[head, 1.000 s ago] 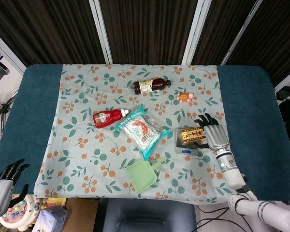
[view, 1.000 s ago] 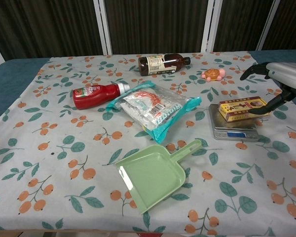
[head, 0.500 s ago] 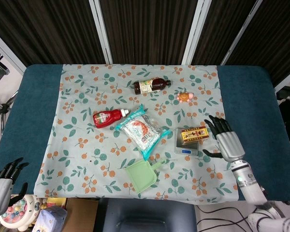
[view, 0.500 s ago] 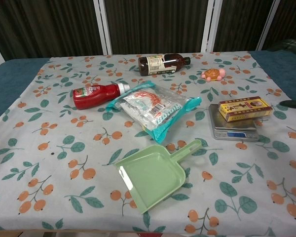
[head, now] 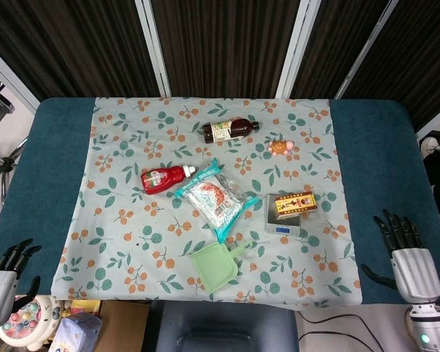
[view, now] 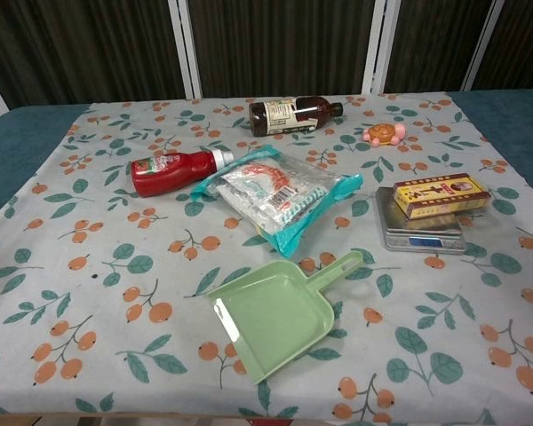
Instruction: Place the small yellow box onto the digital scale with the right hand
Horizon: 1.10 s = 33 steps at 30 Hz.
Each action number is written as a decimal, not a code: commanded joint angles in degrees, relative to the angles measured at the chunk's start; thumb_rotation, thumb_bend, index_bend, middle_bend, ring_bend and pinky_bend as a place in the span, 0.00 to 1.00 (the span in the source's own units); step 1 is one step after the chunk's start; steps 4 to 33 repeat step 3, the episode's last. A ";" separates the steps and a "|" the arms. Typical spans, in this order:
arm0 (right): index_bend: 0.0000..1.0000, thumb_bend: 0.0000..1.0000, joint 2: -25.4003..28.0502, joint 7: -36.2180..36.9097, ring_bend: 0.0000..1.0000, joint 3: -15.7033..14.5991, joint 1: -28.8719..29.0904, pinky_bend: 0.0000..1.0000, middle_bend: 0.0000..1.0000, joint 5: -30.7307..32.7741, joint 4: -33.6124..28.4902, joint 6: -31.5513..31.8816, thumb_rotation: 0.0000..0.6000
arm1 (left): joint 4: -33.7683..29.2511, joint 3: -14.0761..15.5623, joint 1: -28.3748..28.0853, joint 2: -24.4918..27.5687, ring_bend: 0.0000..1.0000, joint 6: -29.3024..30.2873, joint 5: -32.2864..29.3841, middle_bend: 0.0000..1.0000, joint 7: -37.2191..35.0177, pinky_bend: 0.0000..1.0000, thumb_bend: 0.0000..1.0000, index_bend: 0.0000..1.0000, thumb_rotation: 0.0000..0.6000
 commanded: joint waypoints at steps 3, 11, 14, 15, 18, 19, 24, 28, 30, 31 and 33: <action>0.09 0.32 0.47 2.23 0.00 0.07 -0.43 0.13 0.03 -1.43 1.27 -0.77 1.00 | -0.26 -0.35 -0.17 0.04 0.16 -0.48 -0.84 0.13 0.07 0.36 0.43 0.23 1.00; 0.09 0.32 0.47 2.23 0.00 0.07 -0.43 0.13 0.03 -1.43 1.27 -0.77 1.00 | -0.26 -0.35 -0.17 0.04 0.16 -0.48 -0.84 0.13 0.07 0.36 0.43 0.23 1.00; 0.09 0.32 0.47 2.23 0.00 0.07 -0.43 0.13 0.03 -1.43 1.27 -0.77 1.00 | -0.26 -0.35 -0.17 0.04 0.16 -0.48 -0.84 0.13 0.07 0.36 0.43 0.23 1.00; 0.09 0.32 0.47 2.23 0.00 0.07 -0.43 0.13 0.03 -1.43 1.27 -0.77 1.00 | -0.26 -0.35 -0.17 0.04 0.16 -0.48 -0.84 0.13 0.07 0.36 0.43 0.23 1.00; 0.09 0.32 0.47 2.23 0.00 0.07 -0.43 0.13 0.03 -1.43 1.27 -0.77 1.00 | -0.26 -0.35 -0.17 0.04 0.16 -0.48 -0.84 0.13 0.07 0.36 0.43 0.23 1.00; 0.09 0.32 0.47 2.23 0.00 0.07 -0.43 0.13 0.03 -1.43 1.27 -0.77 1.00 | -0.26 -0.35 -0.17 0.04 0.16 -0.48 -0.84 0.13 0.07 0.36 0.43 0.23 1.00; 0.09 0.32 0.47 2.23 0.00 0.07 -0.43 0.13 0.03 -1.43 1.27 -0.77 1.00 | -0.26 -0.35 -0.17 0.04 0.16 -0.48 -0.84 0.13 0.07 0.36 0.43 0.23 1.00; 0.09 0.32 0.47 2.23 0.00 0.07 -0.43 0.13 0.03 -1.43 1.27 -0.77 1.00 | -0.26 -0.35 -0.17 0.04 0.16 -0.48 -0.84 0.13 0.07 0.36 0.43 0.23 1.00; 0.09 0.32 0.47 2.23 0.00 0.07 -0.43 0.13 0.03 -1.43 1.27 -0.77 1.00 | -0.26 -0.35 -0.17 0.04 0.16 -0.48 -0.84 0.13 0.07 0.36 0.43 0.23 1.00; 0.09 0.32 0.47 2.23 0.00 0.07 -0.43 0.13 0.03 -1.43 1.27 -0.77 1.00 | -0.26 -0.35 -0.17 0.04 0.16 -0.48 -0.84 0.13 0.07 0.36 0.43 0.23 1.00; 0.09 0.32 0.47 2.23 0.00 0.07 -0.43 0.13 0.03 -1.43 1.27 -0.77 1.00 | -0.26 -0.35 -0.17 0.04 0.16 -0.48 -0.84 0.13 0.07 0.36 0.43 0.23 1.00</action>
